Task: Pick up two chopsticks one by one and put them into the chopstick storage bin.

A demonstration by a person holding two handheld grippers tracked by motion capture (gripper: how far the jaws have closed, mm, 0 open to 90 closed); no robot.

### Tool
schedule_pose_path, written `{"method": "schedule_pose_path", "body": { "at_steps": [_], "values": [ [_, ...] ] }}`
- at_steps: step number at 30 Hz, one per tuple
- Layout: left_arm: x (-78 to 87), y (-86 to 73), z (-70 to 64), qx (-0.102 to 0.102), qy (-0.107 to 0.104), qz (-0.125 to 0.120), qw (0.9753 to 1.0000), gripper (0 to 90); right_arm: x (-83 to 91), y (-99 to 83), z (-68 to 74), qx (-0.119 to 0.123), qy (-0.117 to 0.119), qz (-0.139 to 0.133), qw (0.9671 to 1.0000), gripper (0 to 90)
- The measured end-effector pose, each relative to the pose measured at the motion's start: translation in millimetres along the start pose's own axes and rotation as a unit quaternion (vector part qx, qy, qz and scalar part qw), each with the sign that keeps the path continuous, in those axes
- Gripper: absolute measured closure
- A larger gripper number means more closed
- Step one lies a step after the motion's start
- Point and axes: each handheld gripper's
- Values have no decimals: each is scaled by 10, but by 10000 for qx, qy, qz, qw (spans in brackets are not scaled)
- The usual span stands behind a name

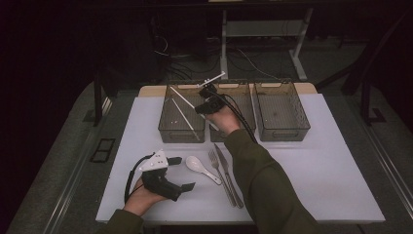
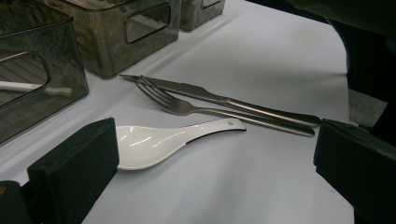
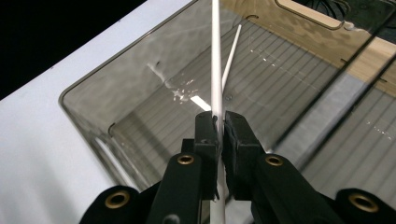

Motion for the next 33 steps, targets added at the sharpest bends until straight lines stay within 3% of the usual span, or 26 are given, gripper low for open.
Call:
{"method": "schedule_pose_path", "body": {
  "at_steps": [10, 21, 25, 33],
  "values": [
    [1, 3, -1, 27, -37, -13, 10000, 0, -252, 134, -6, -117, -116, 145, 9998, 840],
    [-6, 6, -5, 43, -71, -17, 10000, 0, -469, 150, -54, -333, -354, 300, 9984, 838],
    [-14, 9, -12, 41, -91, -22, 9999, 0, -501, 145, -36, -241, -380, 340, 9984, 831],
    [-16, 10, -11, 21, -89, -9, 10000, 0, -409, 166, -2, -207, -305, 201, 9991, 706]
  ]
}}
Point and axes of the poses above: each handheld gripper's, and its own axes: x roughly backward along the jaws, y roughly out of its top, z roughly to its left, and after that the axes turned 14 degrees about y, right-handed
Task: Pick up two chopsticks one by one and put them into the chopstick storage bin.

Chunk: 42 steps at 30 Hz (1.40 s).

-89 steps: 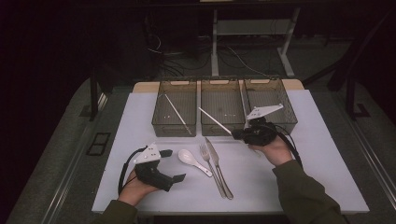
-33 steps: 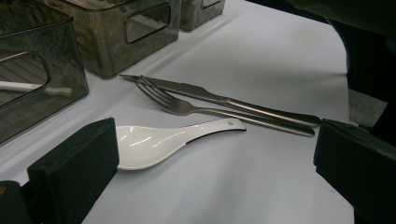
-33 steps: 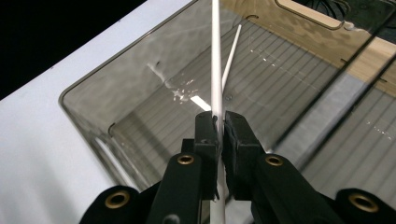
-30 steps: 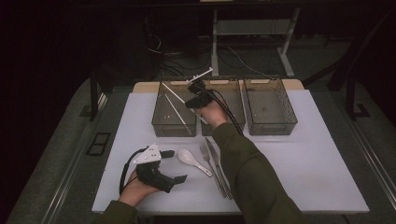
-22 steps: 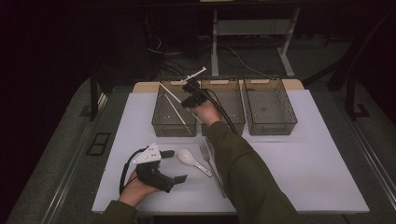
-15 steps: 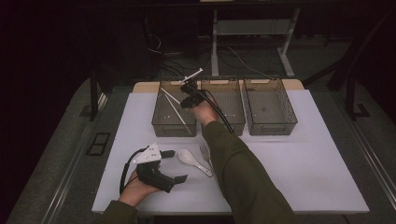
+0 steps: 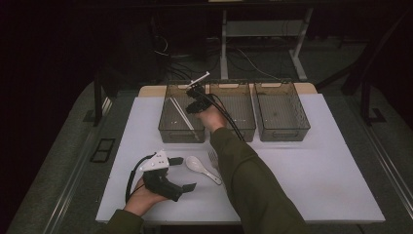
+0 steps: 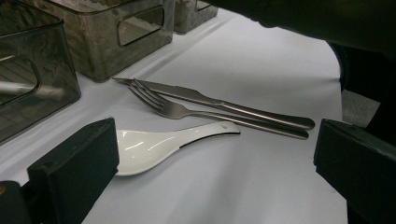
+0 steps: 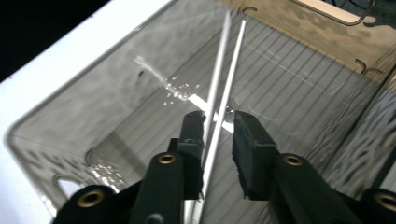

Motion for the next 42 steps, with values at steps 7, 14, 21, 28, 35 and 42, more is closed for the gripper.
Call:
{"method": "schedule_pose_path", "body": {
  "at_steps": [7, 14, 21, 28, 35, 42],
  "values": [
    [0, -4, 14, -27, 30, 19, 10000, 0, 229, -50, 3, 165, 384, -292, 9987, 567],
    [-8, -7, 13, -41, 46, 54, 10000, 0, 491, -230, -17, 356, 616, -522, 9961, 468],
    [-4, -11, 20, -67, 77, 96, 9999, 0, 755, -459, -42, 583, 681, -679, 9937, 395],
    [-7, -24, 29, -20, 96, 125, 9999, 0, 1033, -754, -50, 813, 689, -802, 9911, 360],
    [-2, -37, 32, -20, 129, 151, 9998, 0, 1251, -1034, -97, 875, 781, -942, 9886, 344],
    [-2, -45, 42, 18, 142, 171, 9998, 0, 1403, -1327, -137, 956, 736, -962, 9880, 316]
  ]
}}
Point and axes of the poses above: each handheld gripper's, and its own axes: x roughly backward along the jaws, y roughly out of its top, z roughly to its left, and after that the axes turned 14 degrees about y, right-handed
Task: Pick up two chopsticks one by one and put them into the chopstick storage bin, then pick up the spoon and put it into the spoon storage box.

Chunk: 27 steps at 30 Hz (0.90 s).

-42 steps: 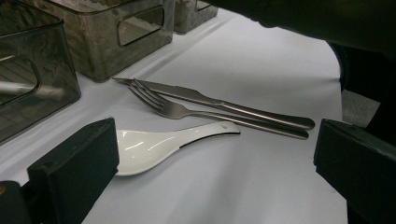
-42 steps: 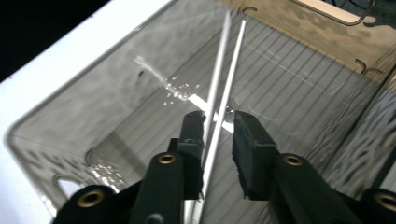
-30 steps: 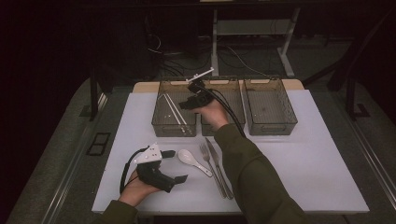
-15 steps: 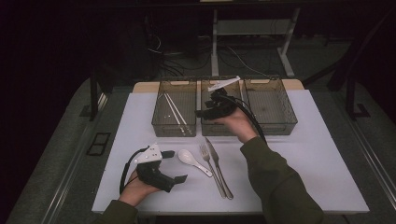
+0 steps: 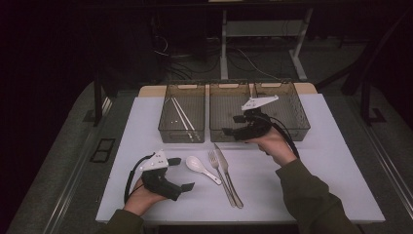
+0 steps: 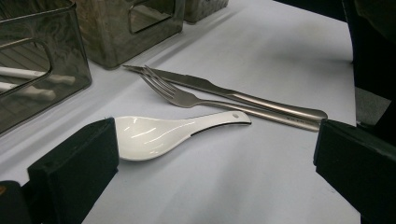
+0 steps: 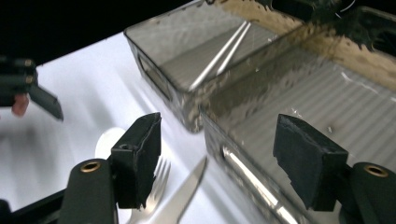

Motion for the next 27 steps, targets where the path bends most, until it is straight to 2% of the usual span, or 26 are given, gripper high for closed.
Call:
{"method": "schedule_pose_path", "body": {
  "at_steps": [12, 17, 20, 27],
  "values": [
    [1, -1, -11, -31, 25, 29, 10000, 0, 336, -526, -1, -133, -100, -46, 9999, 271],
    [10, -4, -15, -9, 37, 7, 10000, 0, 459, -717, 47, -217, -82, -70, 9997, 248],
    [15, -7, -12, -8, 42, 6, 10000, 0, 543, -824, 81, -356, -50, -105, 9993, 247],
    [18, -9, 9, 13, 62, 15, 10000, 0, 717, -1086, 188, -330, -2, -200, 9993, 212]
  ]
}}
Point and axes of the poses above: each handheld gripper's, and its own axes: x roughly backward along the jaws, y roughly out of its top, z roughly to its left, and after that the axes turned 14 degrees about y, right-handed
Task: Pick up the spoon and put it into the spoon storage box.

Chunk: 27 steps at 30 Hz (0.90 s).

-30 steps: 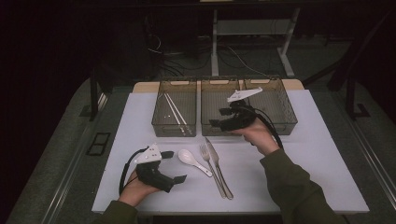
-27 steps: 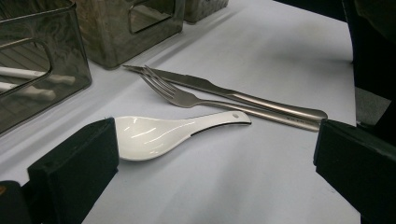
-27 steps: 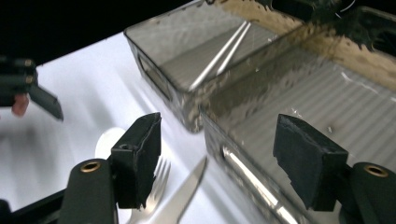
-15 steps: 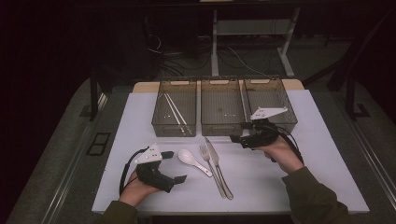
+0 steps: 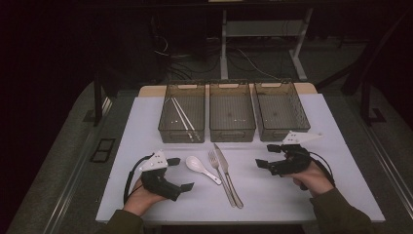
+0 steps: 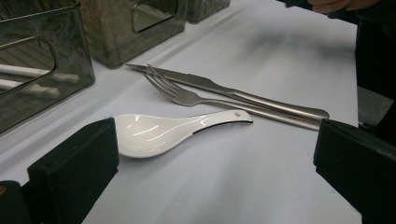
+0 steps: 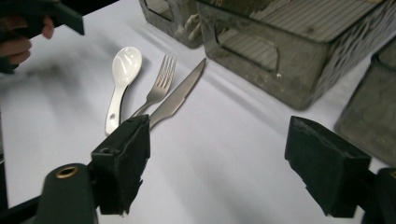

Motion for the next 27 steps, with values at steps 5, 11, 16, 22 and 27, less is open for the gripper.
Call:
{"method": "schedule_pose_path", "body": {
  "at_steps": [5, 11, 16, 22, 27],
  "values": [
    [2, 10, -4, -18, 3, -13, 10000, 0, 124, -187, 56, 41, -121, -131, 9998, 203],
    [8, 12, -11, -12, 70, -8, 10000, 0, 260, -410, 61, -66, -248, -161, 9995, 193],
    [8, 20, 0, 33, 90, -36, 9999, 14, 351, -548, 34, -61, -327, -200, 9992, 187],
    [18, 65, -13, 14, 132, -113, 9998, 146, 392, -627, -13, -114, -461, -133, 9988, 184],
    [-35, 167, -36, 13, 42, -173, 9998, 362, 378, -625, 4, -95, -474, -120, 9988, 184]
  ]
}}
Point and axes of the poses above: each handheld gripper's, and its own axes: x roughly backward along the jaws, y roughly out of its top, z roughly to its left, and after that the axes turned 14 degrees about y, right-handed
